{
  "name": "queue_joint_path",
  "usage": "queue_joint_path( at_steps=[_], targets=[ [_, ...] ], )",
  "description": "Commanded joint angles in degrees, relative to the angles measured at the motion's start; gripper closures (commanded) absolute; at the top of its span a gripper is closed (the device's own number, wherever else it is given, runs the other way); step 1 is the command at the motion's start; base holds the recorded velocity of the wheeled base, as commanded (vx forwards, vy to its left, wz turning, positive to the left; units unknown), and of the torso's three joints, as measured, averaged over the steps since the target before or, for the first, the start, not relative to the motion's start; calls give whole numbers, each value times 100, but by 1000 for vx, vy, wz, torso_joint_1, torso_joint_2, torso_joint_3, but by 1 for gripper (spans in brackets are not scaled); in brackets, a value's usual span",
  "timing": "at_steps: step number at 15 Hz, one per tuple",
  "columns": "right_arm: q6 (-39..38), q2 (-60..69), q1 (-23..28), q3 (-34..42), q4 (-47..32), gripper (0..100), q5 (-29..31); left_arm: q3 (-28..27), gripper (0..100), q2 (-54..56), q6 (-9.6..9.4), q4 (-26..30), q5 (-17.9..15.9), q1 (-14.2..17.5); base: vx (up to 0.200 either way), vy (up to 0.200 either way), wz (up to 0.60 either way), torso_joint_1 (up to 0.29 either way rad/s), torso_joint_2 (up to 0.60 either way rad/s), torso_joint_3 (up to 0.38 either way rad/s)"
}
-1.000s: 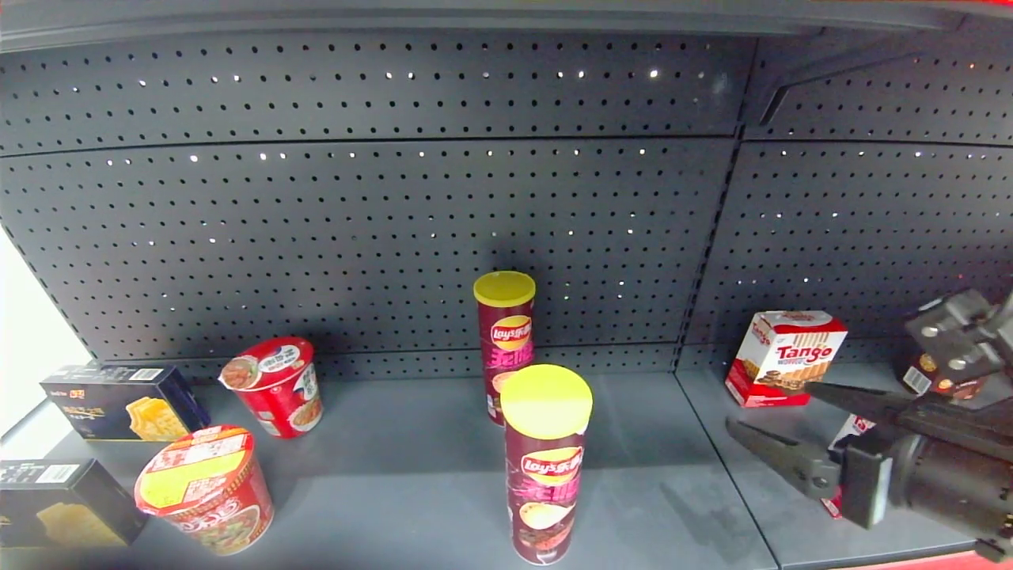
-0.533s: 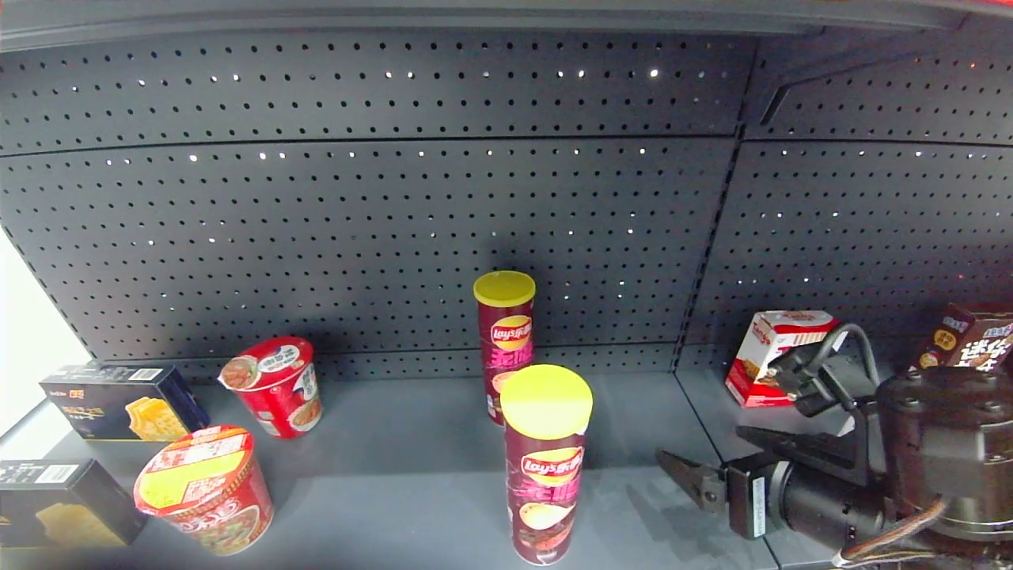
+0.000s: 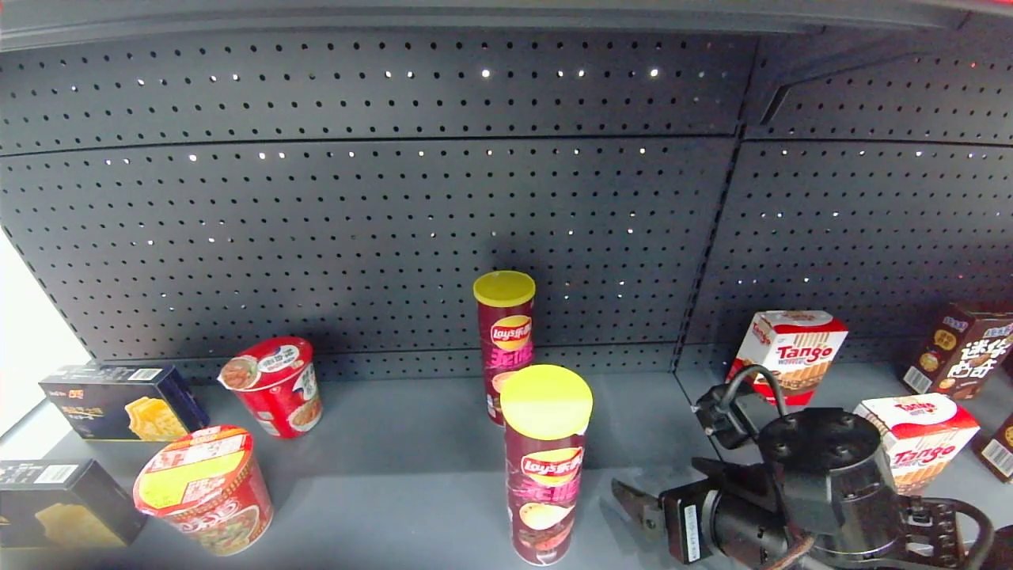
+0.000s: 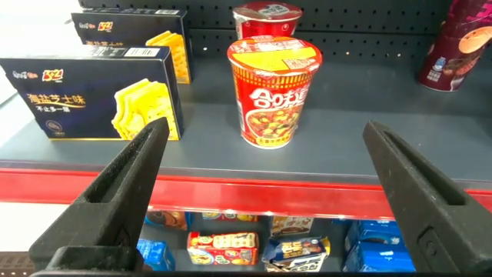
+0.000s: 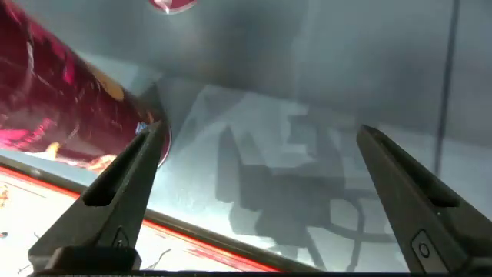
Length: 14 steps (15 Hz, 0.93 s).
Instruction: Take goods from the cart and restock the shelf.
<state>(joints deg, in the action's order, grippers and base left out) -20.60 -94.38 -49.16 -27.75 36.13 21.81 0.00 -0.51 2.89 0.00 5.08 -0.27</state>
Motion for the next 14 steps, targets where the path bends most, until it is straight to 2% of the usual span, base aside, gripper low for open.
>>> queue_joint_path(
  at_steps=[1,8,14],
  targets=[
    [-58,-283,-120,-126,25,0,25,0,0,-10,1,0,1,0,0,0,0,0,0,0],
    [-58,-757,-146,-495,34,0,52,0,0,-10,1,0,1,0,0,0,0,0,0,0],
    [-49,-863,-366,-662,34,0,52,0,0,-10,1,0,1,0,0,0,0,0,0,0]
  ],
)
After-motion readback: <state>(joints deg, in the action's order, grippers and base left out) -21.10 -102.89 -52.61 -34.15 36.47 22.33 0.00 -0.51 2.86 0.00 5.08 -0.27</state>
